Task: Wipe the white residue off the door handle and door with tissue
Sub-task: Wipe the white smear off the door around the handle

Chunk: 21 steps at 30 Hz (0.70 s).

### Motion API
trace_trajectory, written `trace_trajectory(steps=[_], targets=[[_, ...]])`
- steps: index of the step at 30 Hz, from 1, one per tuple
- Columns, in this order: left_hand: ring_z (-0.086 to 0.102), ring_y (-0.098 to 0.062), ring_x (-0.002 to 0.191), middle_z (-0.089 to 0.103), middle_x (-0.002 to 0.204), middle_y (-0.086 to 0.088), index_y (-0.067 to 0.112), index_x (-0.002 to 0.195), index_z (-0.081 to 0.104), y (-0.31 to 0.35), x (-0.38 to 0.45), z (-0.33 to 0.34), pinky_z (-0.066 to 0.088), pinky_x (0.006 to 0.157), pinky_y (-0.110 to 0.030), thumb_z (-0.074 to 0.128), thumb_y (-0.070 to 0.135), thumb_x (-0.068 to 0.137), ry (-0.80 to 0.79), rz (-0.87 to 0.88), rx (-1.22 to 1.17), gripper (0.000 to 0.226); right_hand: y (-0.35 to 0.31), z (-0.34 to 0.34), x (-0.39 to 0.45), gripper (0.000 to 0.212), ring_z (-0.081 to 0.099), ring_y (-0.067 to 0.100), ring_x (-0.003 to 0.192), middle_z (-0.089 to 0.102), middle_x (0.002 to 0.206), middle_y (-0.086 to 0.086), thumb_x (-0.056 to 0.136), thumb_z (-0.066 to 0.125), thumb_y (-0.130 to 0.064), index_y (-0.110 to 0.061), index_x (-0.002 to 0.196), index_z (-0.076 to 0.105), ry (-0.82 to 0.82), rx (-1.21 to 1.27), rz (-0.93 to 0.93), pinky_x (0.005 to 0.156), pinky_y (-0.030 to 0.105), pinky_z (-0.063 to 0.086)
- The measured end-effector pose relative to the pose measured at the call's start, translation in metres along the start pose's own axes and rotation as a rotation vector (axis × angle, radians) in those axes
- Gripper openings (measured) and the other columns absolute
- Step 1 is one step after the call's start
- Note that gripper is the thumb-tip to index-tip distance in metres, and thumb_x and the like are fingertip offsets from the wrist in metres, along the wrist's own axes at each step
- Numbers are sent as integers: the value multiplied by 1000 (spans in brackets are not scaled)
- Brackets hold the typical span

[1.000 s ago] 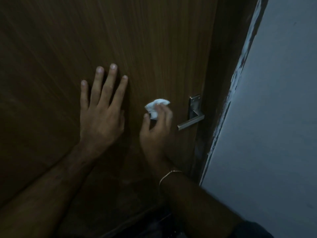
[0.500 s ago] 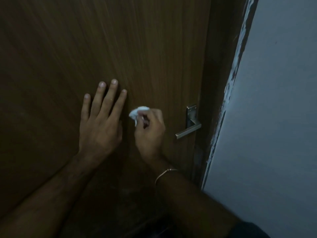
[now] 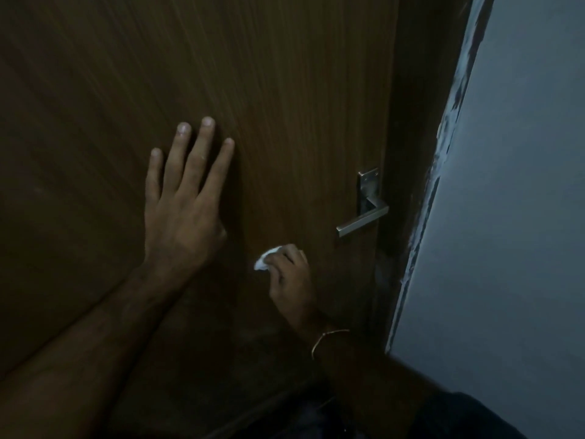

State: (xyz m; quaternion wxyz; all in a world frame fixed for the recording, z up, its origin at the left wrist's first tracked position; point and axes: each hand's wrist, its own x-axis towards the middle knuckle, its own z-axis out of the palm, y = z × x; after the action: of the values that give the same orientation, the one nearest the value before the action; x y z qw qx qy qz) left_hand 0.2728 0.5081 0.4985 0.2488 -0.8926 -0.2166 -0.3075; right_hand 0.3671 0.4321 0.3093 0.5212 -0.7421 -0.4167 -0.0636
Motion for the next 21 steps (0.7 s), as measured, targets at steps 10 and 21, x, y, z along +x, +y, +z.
trace_trajectory(steps=[10, 21], targets=[[0, -26, 153, 2, 166, -4, 21, 156, 19, 1, 0, -4, 10, 120, -53, 62, 9, 70, -25, 9, 51, 97, 47, -31, 5, 16, 60, 21, 107, 63, 116, 9, 93, 61, -10, -7, 108, 66, 164, 135, 728, 96, 36, 48], [0, -23, 153, 3, 166, -2, 20, 157, 20, -4, 1, -3, 9, 119, -50, 66, 23, 73, 9, 17, 11, 95, -107, -35, 58, 20, 60, 17, 98, 61, 106, 5, 87, 57, -2, -8, 101, 71, 162, 299, -118, 86, 30, 52]])
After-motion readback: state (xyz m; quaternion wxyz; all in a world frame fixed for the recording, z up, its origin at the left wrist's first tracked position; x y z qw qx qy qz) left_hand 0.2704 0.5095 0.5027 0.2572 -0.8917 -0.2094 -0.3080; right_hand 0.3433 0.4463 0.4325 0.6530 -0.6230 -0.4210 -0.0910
